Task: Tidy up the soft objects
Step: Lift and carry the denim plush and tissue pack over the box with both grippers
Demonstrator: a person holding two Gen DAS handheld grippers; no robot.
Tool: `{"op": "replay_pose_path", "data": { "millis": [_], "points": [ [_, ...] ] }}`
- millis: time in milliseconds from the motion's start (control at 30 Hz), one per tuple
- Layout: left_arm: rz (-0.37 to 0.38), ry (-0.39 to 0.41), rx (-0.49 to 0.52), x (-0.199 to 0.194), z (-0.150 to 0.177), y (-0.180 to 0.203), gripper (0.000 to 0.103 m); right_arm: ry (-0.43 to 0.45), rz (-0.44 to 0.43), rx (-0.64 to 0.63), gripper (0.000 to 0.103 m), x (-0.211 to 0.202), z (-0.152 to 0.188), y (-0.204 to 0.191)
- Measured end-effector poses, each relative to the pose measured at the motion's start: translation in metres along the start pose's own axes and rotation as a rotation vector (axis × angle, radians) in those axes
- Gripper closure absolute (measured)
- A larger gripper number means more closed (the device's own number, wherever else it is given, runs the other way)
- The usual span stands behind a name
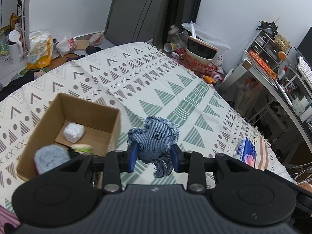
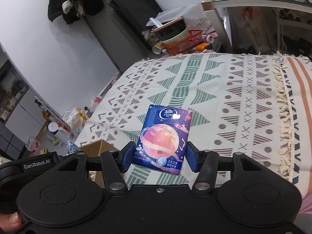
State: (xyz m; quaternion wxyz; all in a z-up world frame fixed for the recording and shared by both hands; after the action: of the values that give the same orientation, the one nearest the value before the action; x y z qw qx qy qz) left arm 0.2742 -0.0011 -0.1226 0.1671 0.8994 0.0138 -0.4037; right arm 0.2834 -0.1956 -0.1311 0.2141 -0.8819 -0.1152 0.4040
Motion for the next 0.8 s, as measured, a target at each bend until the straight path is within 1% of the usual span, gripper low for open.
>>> {"op": "replay_pose_path", "data": {
  "millis": [233,567,800],
  "points": [
    [-0.014,0.018,0.0,-0.003,-0.008,-0.038,0.068,-0.015,-0.011,-0.035,0.049,0.009,0.01,-0.029],
    [-0.016,0.032,-0.061,0.013,-0.019,-0.098,0.068,-0.05,-0.017,-0.087,0.049,0.033,0.028,-0.071],
    [0.015,0.038,-0.093,0.028,-0.02,-0.134,0.067,-0.067,-0.034,-0.134,0.049,0.049,0.033,-0.106]
  ]
}}
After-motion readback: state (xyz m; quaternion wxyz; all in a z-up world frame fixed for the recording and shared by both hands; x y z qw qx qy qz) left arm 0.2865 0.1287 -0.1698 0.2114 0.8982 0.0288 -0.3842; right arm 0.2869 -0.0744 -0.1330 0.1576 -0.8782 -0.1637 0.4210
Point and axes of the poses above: each gripper's, at about its wrist camera, not at the fingertips, and x roughly the way its jaws point, y to its right, z to its underside, the point moved 9 cm from there along x, roughly the way its jaws point, and after that the axes turned 4 degrees about x, right-handed, at the moved point
